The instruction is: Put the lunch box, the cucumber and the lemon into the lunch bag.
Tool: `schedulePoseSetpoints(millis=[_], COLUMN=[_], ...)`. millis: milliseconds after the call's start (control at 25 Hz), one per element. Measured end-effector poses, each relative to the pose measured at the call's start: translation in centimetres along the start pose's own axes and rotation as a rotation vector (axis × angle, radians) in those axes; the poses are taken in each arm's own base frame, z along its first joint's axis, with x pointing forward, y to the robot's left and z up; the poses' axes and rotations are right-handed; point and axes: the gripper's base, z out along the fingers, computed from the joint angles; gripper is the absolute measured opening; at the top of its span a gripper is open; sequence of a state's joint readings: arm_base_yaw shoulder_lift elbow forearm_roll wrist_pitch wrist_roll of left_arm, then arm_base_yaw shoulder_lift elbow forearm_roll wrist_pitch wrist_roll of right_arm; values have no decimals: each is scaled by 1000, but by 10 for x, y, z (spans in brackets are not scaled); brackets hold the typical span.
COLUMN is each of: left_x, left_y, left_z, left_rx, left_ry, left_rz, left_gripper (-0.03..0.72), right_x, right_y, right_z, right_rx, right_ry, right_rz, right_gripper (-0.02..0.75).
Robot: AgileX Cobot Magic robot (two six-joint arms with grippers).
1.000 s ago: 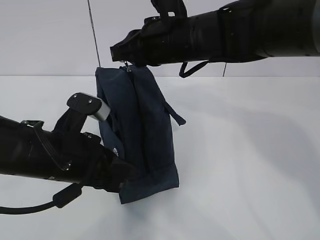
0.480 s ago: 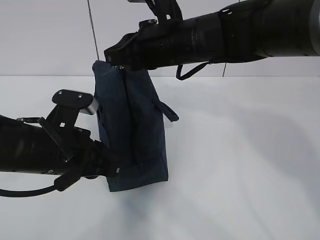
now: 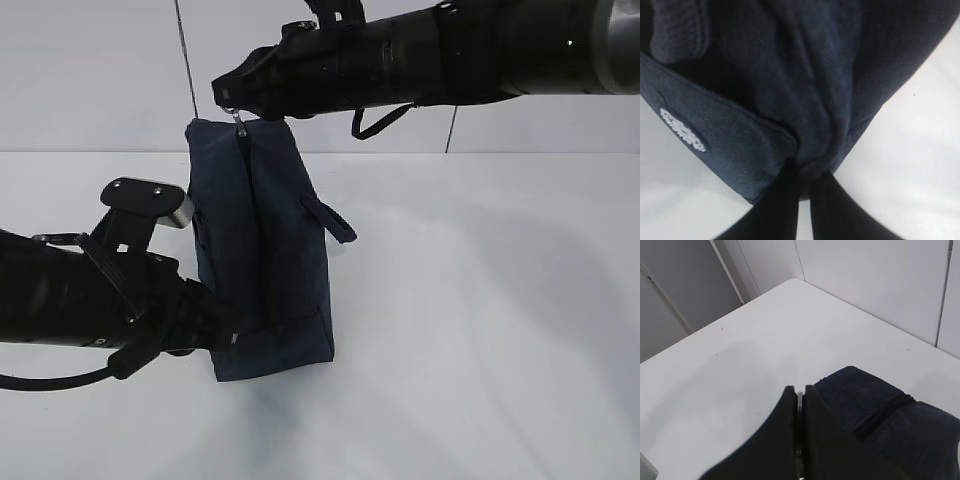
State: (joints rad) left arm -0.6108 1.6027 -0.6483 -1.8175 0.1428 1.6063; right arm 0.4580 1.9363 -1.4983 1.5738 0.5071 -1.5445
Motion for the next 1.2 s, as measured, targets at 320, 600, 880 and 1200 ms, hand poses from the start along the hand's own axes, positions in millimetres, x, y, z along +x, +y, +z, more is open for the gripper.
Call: schedulePoseSetpoints(millis=[320,600,880,1200], left_x=[0,0,6,6], left_y=[-1,2,8,18], left_z=[0,0,-1,-7], left_rx=[-3,-38,-86,-206], left_ry=[2,0,15,3], left_rz=[3,-5,-56,-82], left_gripper=[12,12,12,12], right_x=[-3,-3,-5,-4], right_y=[-24,-41,-53,-58], right_z=[4,17,17,13], right_rx=[-38,-99,-133,-143], right_ry=[12,14,42,62], right_rz=[29,69,69,56], right_gripper=[20,20,20,20])
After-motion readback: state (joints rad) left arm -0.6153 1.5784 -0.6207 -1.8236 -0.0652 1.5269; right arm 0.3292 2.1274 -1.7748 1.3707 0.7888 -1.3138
